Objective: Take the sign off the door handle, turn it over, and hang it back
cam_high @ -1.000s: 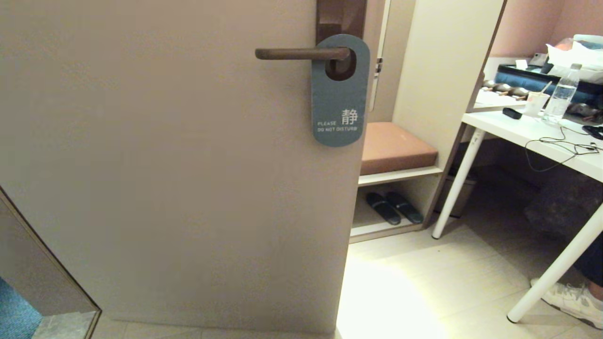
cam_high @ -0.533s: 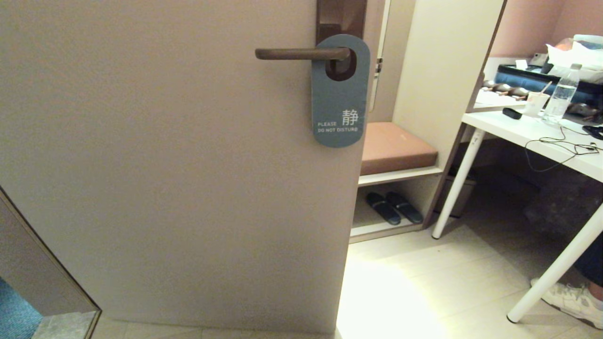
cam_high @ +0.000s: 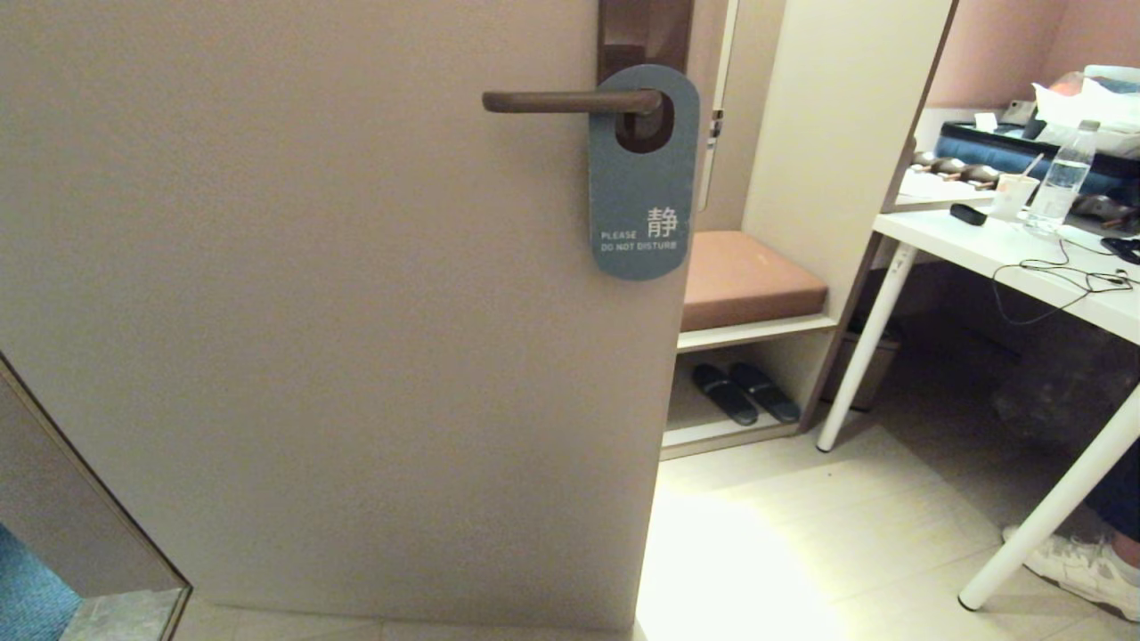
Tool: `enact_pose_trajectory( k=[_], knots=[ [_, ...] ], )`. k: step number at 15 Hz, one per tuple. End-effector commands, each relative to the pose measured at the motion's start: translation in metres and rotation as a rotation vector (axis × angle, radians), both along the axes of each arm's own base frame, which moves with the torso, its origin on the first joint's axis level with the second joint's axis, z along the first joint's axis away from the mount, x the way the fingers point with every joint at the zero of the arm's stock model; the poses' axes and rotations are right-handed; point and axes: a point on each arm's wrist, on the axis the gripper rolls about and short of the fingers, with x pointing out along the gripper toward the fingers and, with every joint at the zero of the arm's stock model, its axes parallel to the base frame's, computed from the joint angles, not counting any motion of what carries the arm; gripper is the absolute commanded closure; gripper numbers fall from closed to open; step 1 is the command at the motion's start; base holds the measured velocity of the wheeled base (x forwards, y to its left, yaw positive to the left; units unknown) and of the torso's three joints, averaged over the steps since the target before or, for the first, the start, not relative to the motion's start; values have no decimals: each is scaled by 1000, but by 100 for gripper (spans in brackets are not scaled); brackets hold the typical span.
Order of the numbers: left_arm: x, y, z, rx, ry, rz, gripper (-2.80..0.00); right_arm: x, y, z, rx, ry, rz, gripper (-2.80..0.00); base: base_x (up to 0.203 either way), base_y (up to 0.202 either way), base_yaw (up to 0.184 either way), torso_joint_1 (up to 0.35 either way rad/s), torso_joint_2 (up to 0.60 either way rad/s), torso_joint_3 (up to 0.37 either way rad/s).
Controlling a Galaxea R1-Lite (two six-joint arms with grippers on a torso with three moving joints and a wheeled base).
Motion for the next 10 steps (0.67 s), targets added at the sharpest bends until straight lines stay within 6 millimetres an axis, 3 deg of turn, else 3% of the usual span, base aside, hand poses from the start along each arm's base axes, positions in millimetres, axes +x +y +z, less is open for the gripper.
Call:
enact_pose_trajectory(
  k=[1,10],
  knots=[
    [0,0,0,1,0,1,0,0,0,0,0,-1,1,0,0,0,0,0,0,0],
    [0,0,0,1,0,1,0,0,0,0,0,-1,0,0,0,0,0,0,0,0]
  ],
)
